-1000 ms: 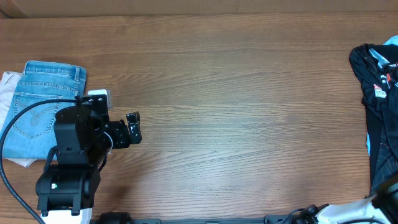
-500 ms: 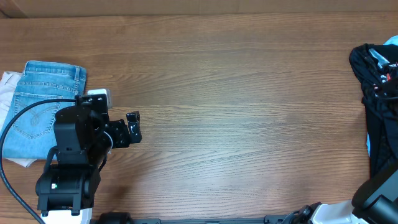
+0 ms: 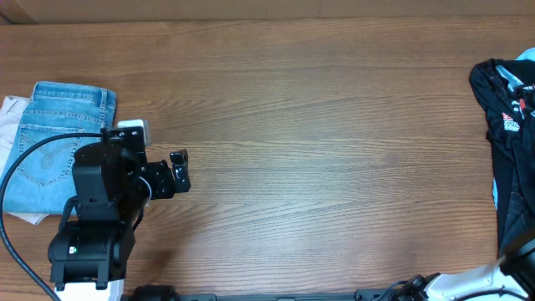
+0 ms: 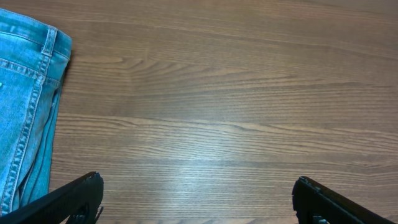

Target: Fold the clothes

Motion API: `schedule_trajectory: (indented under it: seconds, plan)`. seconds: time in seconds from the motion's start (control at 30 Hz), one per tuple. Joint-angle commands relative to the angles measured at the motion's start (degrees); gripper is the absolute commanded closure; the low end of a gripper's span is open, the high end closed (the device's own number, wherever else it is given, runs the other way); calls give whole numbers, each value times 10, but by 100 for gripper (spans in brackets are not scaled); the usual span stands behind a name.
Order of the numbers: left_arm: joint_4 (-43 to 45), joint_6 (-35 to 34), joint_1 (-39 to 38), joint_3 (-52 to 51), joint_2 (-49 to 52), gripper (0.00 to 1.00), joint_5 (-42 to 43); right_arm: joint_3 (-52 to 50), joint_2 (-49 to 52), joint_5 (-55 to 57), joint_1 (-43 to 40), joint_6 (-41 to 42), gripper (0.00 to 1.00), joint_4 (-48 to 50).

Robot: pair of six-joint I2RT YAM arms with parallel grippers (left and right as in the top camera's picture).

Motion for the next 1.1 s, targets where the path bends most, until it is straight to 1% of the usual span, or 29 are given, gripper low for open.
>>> schedule_trajectory:
  seconds: [0.0,0.27,0.47,0.53,0.6,0.63,0.7,0.73,0.77,0.9,1.0,1.07]
  plan:
    - [-2,-2,-3,15,0,0,4,4,12,5,-20,4,21,19]
    - [-2,-2,-3,15,0,0,4,2,31,5,-62,4,21,47]
    - [-2,-2,-3,15,0,0,4,2,62,4,-64,4,21,48]
    - [-2,-2,-3,15,0,0,4,2,65,2,-62,4,23,52]
    - [-2,-2,-3,15,0,0,4,2,65,-7,-62,4,30,60]
    - [-2,-2,-3,15,0,0,4,2,65,-10,-62,4,41,63]
    - [-2,-2,-3,15,0,0,4,2,65,-10,-62,5,76,63]
    - [-1,-2,-3,15,0,0,4,2,64,-10,-62,5,90,61]
    - [-1,-2,-3,15,0,0,4,3,62,-11,-62,5,96,59]
    - [-1,-2,-3,15,0,0,4,9,38,-32,-56,30,96,55]
    - [-1,-2,-3,15,0,0,4,18,9,-45,-43,30,93,55]
    - [-1,-2,-3,15,0,0,4,23,-5,-45,-31,27,93,55]
